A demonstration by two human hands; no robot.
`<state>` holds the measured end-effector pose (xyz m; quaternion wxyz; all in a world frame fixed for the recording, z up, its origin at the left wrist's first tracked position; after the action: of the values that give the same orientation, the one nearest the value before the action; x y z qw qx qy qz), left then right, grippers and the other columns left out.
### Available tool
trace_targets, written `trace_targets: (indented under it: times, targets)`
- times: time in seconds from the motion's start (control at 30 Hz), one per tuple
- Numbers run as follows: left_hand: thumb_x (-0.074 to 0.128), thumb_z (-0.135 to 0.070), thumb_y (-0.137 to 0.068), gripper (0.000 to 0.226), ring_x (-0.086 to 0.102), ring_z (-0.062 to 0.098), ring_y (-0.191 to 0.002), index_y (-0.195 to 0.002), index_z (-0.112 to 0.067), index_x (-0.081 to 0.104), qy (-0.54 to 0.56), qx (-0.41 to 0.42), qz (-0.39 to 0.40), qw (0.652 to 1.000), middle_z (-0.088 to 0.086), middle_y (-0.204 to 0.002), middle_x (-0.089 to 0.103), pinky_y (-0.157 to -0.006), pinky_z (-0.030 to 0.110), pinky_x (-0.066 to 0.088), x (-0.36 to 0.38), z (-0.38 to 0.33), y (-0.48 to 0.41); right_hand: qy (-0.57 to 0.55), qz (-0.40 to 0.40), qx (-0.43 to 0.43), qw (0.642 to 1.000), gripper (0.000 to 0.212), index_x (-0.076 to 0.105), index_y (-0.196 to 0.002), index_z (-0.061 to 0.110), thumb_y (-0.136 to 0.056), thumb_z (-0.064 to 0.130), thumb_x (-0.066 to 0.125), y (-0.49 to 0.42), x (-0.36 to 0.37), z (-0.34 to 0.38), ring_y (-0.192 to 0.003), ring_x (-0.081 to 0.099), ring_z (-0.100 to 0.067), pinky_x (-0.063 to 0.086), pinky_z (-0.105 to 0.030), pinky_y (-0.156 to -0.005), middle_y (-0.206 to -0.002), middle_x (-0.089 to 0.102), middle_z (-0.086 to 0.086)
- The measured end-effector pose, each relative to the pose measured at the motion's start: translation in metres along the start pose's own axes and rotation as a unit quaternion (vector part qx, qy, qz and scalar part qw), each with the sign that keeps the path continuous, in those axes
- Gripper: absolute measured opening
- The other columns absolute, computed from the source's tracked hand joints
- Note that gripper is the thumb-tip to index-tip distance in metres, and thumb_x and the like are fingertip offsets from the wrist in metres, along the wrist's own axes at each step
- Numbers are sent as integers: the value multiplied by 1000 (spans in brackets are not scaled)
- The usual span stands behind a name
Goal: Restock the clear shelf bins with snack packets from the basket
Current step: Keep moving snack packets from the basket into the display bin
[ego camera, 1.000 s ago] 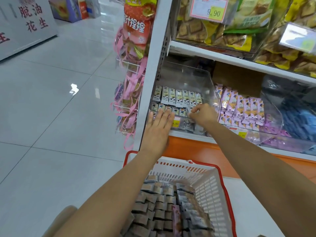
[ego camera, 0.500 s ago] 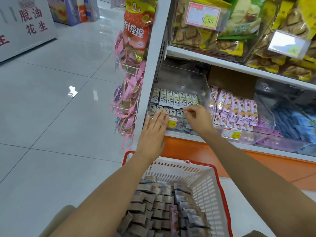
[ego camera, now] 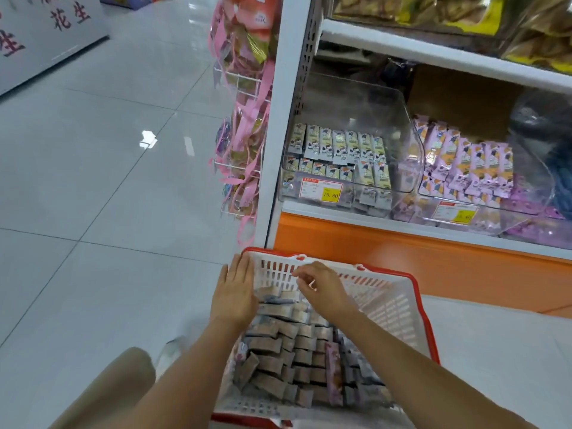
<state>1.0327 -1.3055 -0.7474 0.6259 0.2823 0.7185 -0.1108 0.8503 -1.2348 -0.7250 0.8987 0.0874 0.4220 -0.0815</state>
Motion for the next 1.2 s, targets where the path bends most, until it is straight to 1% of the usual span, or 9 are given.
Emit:
trace_targets:
  times: [0.1, 0.2, 0.27, 0.37, 0.43, 0.6, 0.77, 0.9, 1.2]
  targets:
    - [31, -19, -102, 72, -19, 22, -149, -149, -13, -23, 7, -7, 31, 999, 6, -162, -21, -123, 41, -5, 22, 10, 4, 19, 54, 50, 997, 23, 66, -115, 19, -95, 16, 55, 4, 32, -25, -91, 57, -9, 48, -24, -85, -107, 58, 2]
    - [34, -9, -98, 75, -22, 19, -147, -140, -14, -28, 33, 6, 11, 999, 6, -160, -23, -123, 40, -4, 39, 15, 6, 49, 111, 82, 989, 29, 64, -121, 18, -95, 15, 52, 3, 59, -47, -102, 59, -18, 43, -24, -87, -117, 58, -3]
    - [47, -4, -90, 83, -13, 21, -147, -145, -10, -16, 52, 17, -31, 998, 8, -161, -11, -122, 39, -1, 45, 17, 4, 57, 140, 90, 984, 29, 64, -122, 17, -95, 17, 53, 1, 74, -60, -108, 58, -20, 43, -25, -89, -122, 59, -5]
    - [70, -4, -70, 94, 25, 31, -146, -149, 1, 20, 52, 25, -42, 997, 16, -158, 25, -115, 44, 21, 54, 22, 2, 74, 190, 106, 973, 31, 65, -122, 17, -93, 27, 58, -5, 99, -81, -124, 50, -25, 41, -35, -102, -131, 56, -7]
    - [74, -4, -65, 93, 32, 34, -143, -147, 4, 31, 53, 32, -36, 997, 18, -155, 31, -113, 46, 24, 56, 23, 1, 114, 219, 94, 964, 36, 64, -123, 19, -93, 38, 58, -9, 117, -92, -131, 43, -29, 35, -41, -108, -136, 52, -8]
    - [61, -8, -83, 86, 5, 25, -149, -152, -4, 9, 51, 28, -45, 997, 9, -161, 4, -118, 39, 4, 56, 22, 2, 196, 307, 78, 928, 40, 50, -137, 21, -101, 37, 43, -13, 144, -100, -146, 10, -33, 21, -46, -115, -158, 19, -9]
    - [51, -12, -91, 81, -7, 22, -150, -154, -6, 1, 42, 18, -44, 998, 6, -162, -7, -119, 35, -6, 57, 22, 3, 187, 264, 54, 945, 28, 63, -120, 23, -97, 35, 51, -12, 148, -98, -129, 31, -33, 33, -41, -104, -134, 41, -9]
    - [46, -13, -94, 80, -15, 21, -149, -153, -8, -7, 30, 17, -61, 998, 3, -159, -19, -117, 33, -14, 58, 22, 4, 126, 148, 3, 981, 8, 66, -95, 22, -89, 18, 63, -13, 136, -88, -93, 54, -28, 44, -33, -76, -104, 52, -6]
    - [37, -27, -100, 75, -23, 26, -147, -150, -10, -17, -13, 0, -20, 1000, 7, -158, -28, -120, 41, -13, 50, 19, 7, -22, 86, 47, 995, 11, 41, -99, 28, -98, 18, 45, 1, 52, -55, -67, 47, -16, 43, -38, -62, -87, 44, 2]
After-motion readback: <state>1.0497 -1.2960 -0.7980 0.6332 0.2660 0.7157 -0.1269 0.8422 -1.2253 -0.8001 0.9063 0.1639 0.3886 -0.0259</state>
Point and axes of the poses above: each hand's wrist, its own y-axis away from the middle knuckle, its own x-axis out of the palm, z = x × y, the point moved 1 cm from there along -y, towards the middle knuckle
